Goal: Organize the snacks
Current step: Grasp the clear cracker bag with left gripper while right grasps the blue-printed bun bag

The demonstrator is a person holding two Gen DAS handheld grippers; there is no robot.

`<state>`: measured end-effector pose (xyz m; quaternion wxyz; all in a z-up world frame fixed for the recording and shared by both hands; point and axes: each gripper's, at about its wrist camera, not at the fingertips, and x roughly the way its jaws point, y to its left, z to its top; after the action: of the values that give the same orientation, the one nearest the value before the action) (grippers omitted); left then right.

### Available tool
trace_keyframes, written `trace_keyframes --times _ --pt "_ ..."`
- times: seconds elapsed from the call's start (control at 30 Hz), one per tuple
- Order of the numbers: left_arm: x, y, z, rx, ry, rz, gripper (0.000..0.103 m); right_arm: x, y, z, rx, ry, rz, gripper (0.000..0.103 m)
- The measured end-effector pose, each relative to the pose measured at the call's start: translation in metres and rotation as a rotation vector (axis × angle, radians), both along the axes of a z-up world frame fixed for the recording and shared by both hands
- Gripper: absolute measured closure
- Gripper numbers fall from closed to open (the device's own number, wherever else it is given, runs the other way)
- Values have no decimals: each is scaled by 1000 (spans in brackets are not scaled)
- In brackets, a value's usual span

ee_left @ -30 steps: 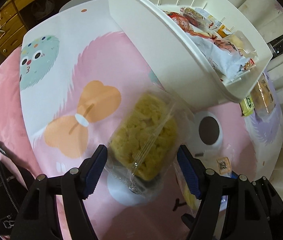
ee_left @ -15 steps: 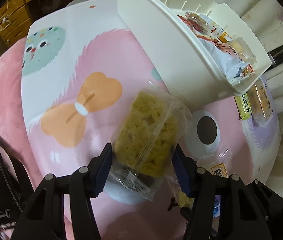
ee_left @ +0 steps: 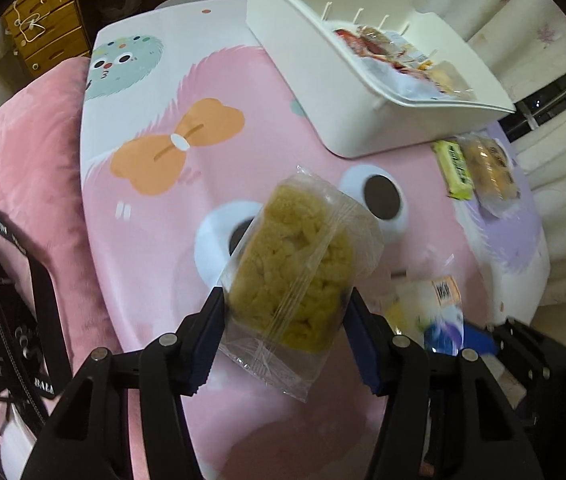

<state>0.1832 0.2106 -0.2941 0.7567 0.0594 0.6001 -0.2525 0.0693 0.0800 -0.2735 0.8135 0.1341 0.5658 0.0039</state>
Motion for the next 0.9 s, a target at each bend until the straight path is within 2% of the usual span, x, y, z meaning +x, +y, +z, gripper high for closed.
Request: trace_keyframes --times 0.3,0.43,0.47,0.53,0.77,0.8,0.87,0.9 --pt "-46 0 44 -50 -54 13 47 -23 -41 21 22 -33 -23 54" --pt "-54 -9 62 -56 -78 47 47 -26 -69 34 33 -62 -31 68" --pt "-57 -14 67 -61 -85 55 47 -26 -77 37 30 -71 -27 78" --pt "-58 -20 74 -64 -94 70 47 -25 -90 43 17 -81 -13 89" --pt "-68 -44 88 -84 -108 181 47 -20 -125 46 84 -51 83 86" --pt "-68 -46 88 -85 -108 188 47 -19 -129 44 100 -35 101 83" --pt "-72 -52 89 -83 -111 210 47 -17 -131 37 131 1 140 61" --pt "-73 -54 90 -81 -114 218 47 -16 -130 34 141 21 159 57"
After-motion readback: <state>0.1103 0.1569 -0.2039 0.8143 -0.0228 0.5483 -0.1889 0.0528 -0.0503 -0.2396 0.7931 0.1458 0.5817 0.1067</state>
